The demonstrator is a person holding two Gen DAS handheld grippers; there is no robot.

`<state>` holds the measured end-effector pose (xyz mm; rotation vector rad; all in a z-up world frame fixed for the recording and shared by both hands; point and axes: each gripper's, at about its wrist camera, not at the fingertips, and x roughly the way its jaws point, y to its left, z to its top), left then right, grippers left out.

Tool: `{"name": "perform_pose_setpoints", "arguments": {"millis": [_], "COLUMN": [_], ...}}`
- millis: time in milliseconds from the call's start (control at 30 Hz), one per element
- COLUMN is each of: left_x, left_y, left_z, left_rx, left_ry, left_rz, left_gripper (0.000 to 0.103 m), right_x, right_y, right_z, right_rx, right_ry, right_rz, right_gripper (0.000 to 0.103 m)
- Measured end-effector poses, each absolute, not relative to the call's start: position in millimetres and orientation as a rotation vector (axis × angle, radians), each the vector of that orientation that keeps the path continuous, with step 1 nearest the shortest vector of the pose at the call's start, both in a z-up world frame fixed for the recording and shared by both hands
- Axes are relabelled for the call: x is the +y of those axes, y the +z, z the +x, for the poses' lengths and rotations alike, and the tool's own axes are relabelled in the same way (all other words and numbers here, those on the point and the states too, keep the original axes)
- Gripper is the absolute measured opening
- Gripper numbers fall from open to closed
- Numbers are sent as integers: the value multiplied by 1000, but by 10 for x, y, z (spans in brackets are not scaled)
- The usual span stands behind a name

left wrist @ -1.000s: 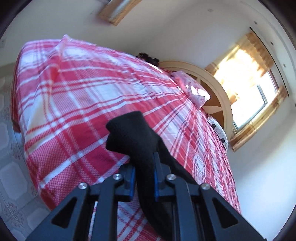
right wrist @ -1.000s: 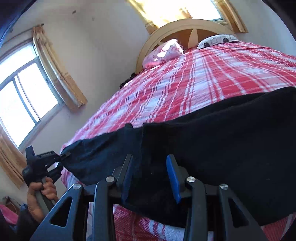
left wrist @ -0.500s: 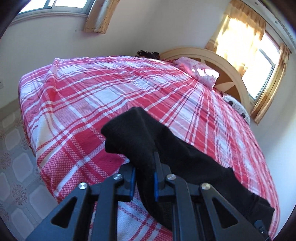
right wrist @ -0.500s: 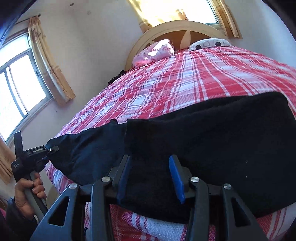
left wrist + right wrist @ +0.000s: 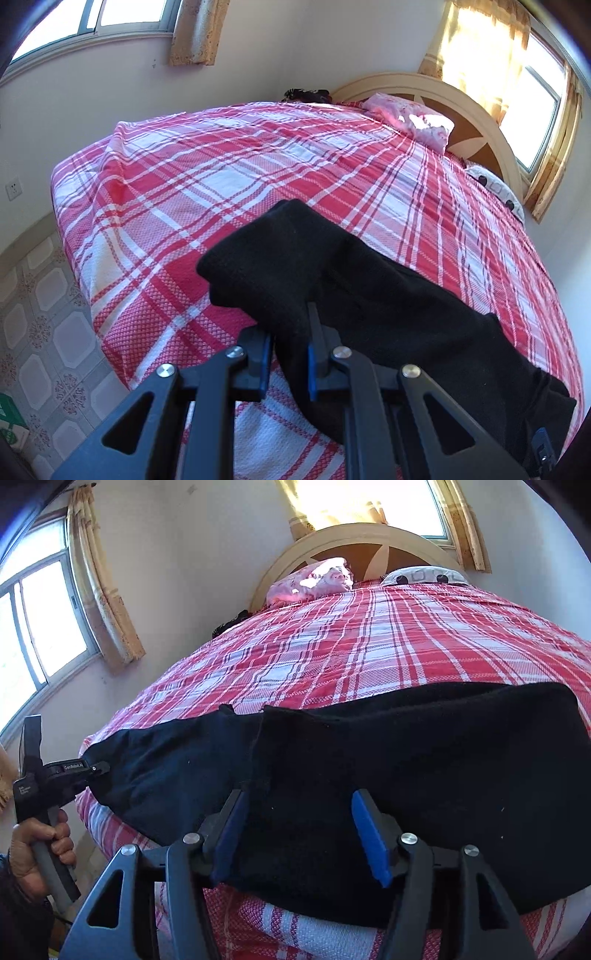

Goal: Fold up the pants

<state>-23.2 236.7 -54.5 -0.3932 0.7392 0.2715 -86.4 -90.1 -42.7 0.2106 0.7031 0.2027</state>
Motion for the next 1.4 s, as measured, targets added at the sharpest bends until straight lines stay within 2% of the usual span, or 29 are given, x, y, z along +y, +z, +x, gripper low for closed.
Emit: {"name": "perform_pose_setpoints", "arguments": {"millis": [233, 500, 700, 900, 1133, 1400], "left_x": [2284, 1951, 1372, 647, -239, -776], "left_y": [-430, -70, 281, 415, 313, -209], "left_z": [-245, -197, -261, -374, -622, -795], "left_rx": [722, 630, 492, 419, 418, 523], "left_ry": [267, 180, -49, -337, -658, -760], "left_rz": [-332, -244, -165, -88, 14, 202], "left_gripper": [15, 14, 14, 14, 14, 14], "right_x": [-1066, -1246, -1390, -1727, -2081, -2330], "right_y": [-242, -364, -340, -213, -148, -229], "right_z": [-980, -936, -979, -1127, -1334, -1564], "right_rx": [605, 644, 630, 581, 555, 552], "right_ry": [144, 90, 112, 85, 53, 40], "right_rz": [238, 289, 358, 434, 492, 564], "right_gripper": [61, 61, 61, 61, 61, 61]}}
